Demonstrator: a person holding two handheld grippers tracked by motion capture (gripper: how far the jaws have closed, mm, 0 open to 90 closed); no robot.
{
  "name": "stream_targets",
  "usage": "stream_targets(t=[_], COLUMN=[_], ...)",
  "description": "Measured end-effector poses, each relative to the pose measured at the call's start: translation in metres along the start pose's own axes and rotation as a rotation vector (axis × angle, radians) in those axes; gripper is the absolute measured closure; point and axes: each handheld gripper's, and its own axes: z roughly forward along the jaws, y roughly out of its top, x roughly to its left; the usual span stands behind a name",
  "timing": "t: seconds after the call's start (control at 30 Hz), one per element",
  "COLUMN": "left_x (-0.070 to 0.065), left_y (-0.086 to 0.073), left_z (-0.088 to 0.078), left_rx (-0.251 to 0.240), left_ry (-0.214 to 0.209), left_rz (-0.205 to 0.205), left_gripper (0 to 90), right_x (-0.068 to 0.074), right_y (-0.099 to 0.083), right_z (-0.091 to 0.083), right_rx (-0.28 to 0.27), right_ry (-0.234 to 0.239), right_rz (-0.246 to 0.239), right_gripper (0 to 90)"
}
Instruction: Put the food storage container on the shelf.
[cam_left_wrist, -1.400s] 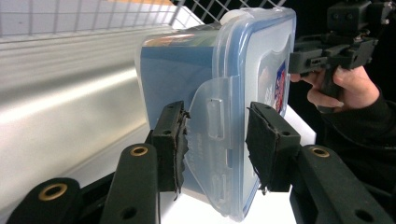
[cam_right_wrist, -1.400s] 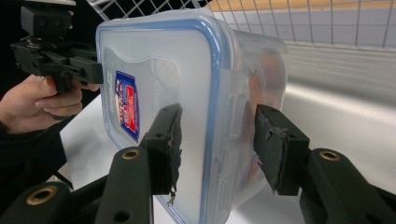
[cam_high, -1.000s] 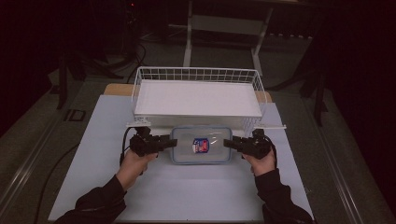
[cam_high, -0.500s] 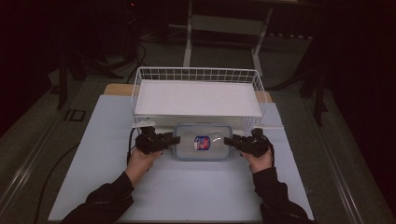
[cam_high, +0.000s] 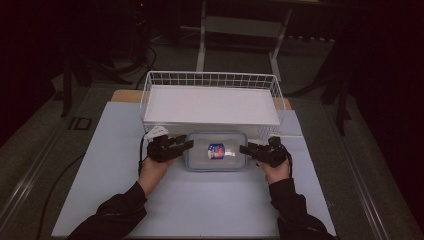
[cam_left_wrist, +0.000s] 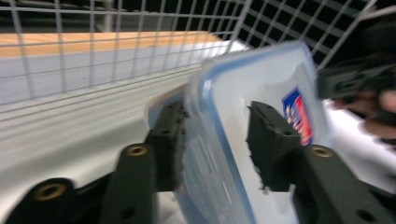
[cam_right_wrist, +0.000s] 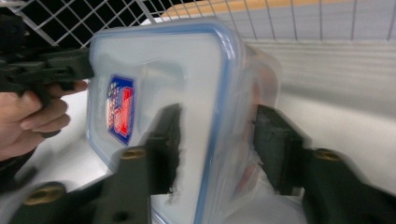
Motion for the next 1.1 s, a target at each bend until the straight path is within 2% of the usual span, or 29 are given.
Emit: stream_targets(t=[0.03, 0.1, 0.13, 0.2, 0.27, 0.3, 0.33, 0.4, 0.47, 0.57, 0.77, 0.83, 0.9, 1.1], left_x=[0.001, 0.004, 0.004, 0.005, 0.005, 0.008, 0.008, 0.007, 0.007, 0.006, 0.000, -0.002, -0.005, -0.016], left_y=[-0.002, -0.007, -0.007, -0.010, -0.010, -0.009, -0.009, -0.007, -0.007, -0.008, -0.010, -0.011, -0.013, -0.019], left_z=[0.002, 0.004, 0.004, 0.005, 0.005, 0.005, 0.005, 0.006, 0.006, 0.005, -0.008, -0.014, -0.019, -0.031], left_rx=[-0.003, -0.019, -0.019, -0.018, -0.018, -0.023, -0.024, -0.021, -0.018, -0.010, 0.000, 0.003, 0.003, 0.018], left_ry=[0.006, -0.001, -0.001, 0.025, 0.025, 0.042, 0.054, 0.072, 0.077, 0.081, 0.060, 0.027, -0.004, -0.043], left_rz=[-0.011, -0.059, -0.059, -0.073, -0.073, -0.068, -0.060, -0.057, -0.057, -0.056, -0.054, -0.048, -0.039, -0.013], left_gripper=[51.6, 49.2, 47.1, 46.2, 45.3, 45.3, 45.2, 43.8, 42.1, 38.3, 34.7, 31.7, 28.7, 19.6], right_x=[0.001, 0.001, 0.001, 0.001, 0.002, 0.002, 0.002, 0.003, 0.004, 0.008, 0.026, 0.033, 0.039, 0.062], right_y=[0.000, 0.001, 0.001, 0.001, 0.001, 0.001, 0.003, 0.004, 0.003, 0.002, 0.002, 0.001, 0.000, -0.009], right_z=[-0.001, 0.002, 0.002, 0.006, 0.007, 0.007, 0.008, 0.009, 0.009, 0.007, -0.002, -0.006, -0.009, -0.013], right_rx=[-0.004, 0.006, 0.006, 0.005, -0.003, -0.003, -0.017, -0.026, -0.026, -0.038, -0.059, -0.070, -0.078, -0.072], right_ry=[-0.007, -0.015, -0.015, -0.027, -0.038, -0.038, -0.064, -0.082, -0.091, -0.098, -0.105, -0.129, -0.121, -0.074], right_rz=[-0.007, 0.004, 0.004, 0.033, 0.025, 0.025, 0.018, 0.014, 0.015, 0.001, -0.075, -0.102, -0.114, -0.147], right_gripper=[58.4, 55.7, 55.7, 54.0, 54.0, 53.6, 53.0, 51.7, 48.0, 47.0, 46.1, 45.6, 45.6, 48.8])
